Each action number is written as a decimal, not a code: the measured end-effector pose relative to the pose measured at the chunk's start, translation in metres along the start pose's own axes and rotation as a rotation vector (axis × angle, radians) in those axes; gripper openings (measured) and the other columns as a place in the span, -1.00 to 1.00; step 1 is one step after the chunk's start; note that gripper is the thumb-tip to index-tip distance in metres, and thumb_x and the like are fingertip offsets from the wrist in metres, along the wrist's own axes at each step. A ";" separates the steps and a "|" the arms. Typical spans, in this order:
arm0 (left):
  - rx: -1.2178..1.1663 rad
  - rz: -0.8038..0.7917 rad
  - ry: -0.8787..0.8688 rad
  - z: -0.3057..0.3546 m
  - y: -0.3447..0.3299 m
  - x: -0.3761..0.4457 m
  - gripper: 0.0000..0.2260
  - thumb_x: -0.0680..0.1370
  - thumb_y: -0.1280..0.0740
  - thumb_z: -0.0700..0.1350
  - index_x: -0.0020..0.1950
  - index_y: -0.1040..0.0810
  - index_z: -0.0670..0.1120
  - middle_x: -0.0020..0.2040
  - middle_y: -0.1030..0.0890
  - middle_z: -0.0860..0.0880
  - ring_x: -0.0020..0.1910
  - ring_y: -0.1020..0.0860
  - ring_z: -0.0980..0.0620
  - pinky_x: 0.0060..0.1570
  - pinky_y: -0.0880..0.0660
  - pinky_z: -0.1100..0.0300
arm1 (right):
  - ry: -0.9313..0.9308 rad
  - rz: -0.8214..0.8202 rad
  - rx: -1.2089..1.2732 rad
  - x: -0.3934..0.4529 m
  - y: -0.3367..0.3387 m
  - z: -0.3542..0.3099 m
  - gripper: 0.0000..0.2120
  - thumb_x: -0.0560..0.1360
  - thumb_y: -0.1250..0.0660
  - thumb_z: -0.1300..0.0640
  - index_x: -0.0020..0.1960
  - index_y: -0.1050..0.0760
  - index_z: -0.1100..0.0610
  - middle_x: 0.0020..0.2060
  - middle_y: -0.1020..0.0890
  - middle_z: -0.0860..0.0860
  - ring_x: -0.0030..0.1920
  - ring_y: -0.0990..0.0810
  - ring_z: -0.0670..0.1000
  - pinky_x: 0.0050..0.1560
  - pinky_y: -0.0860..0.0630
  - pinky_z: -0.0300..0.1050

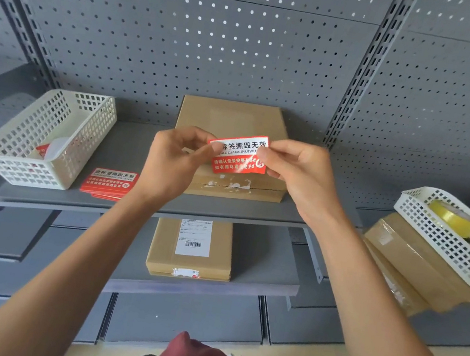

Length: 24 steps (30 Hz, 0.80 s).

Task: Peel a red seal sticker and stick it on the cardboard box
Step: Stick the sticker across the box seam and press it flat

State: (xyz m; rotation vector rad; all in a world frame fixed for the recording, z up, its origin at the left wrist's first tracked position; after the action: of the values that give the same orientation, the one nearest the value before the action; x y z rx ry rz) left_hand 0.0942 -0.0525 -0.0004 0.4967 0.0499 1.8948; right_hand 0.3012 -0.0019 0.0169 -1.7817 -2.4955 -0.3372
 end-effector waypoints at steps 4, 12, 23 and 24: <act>0.019 0.066 -0.036 -0.001 0.000 -0.008 -0.91 0.56 -0.44 -0.07 -0.14 -0.66 0.07 -0.24 -0.70 0.24 -0.23 -0.59 0.21 -0.11 -0.47 0.33 | 0.004 0.008 -0.118 -0.003 0.005 0.003 -0.69 0.45 -0.53 0.12 0.17 -0.60 0.12 -0.16 -0.75 0.13 -0.30 -0.58 -0.06 -0.15 -0.55 -0.18; 0.096 0.048 0.006 -0.009 -0.002 -0.024 -0.89 0.51 -0.50 -0.08 0.01 -0.74 -0.04 -0.09 -0.73 0.11 -0.25 -0.58 0.24 -0.24 -0.39 0.40 | 0.048 0.088 -0.038 -0.010 0.006 0.021 -0.94 0.49 -0.48 0.21 -0.04 -0.67 0.18 -0.18 -0.74 0.01 -0.18 -0.69 -0.13 -0.10 -0.58 -0.27; 0.274 0.237 0.011 -0.027 -0.008 -0.046 -0.67 0.48 -0.51 -0.05 0.13 -0.43 0.07 -0.23 -0.69 0.18 -0.23 -0.56 0.13 -0.20 -0.43 0.30 | 0.046 0.244 -0.167 -0.029 -0.024 0.073 -0.97 0.46 -0.51 0.15 -0.13 -0.71 0.10 -0.17 -0.70 -0.06 -0.15 -0.64 -0.14 -0.07 -0.50 -0.29; 0.306 0.242 0.014 -0.029 -0.009 -0.047 -0.64 0.48 -0.51 -0.05 0.14 -0.39 0.06 -0.24 -0.68 0.19 -0.26 -0.54 0.12 -0.21 -0.43 0.31 | 0.054 0.262 -0.196 -0.029 -0.026 0.077 -0.97 0.46 -0.50 0.15 -0.14 -0.71 0.10 -0.18 -0.69 -0.08 -0.17 -0.63 -0.13 -0.10 -0.49 -0.30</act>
State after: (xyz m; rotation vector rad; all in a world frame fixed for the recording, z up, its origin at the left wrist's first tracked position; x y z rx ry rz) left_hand 0.1054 -0.0856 -0.0442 0.7227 0.3043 2.1396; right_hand 0.2925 -0.0203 -0.0663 -2.1091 -2.2230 -0.6210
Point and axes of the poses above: each hand's wrist, its own x-axis towards the middle knuckle, its own y-axis out of the back of the hand, z = x × y, the point moved 1 cm from there along x, towards the middle knuckle
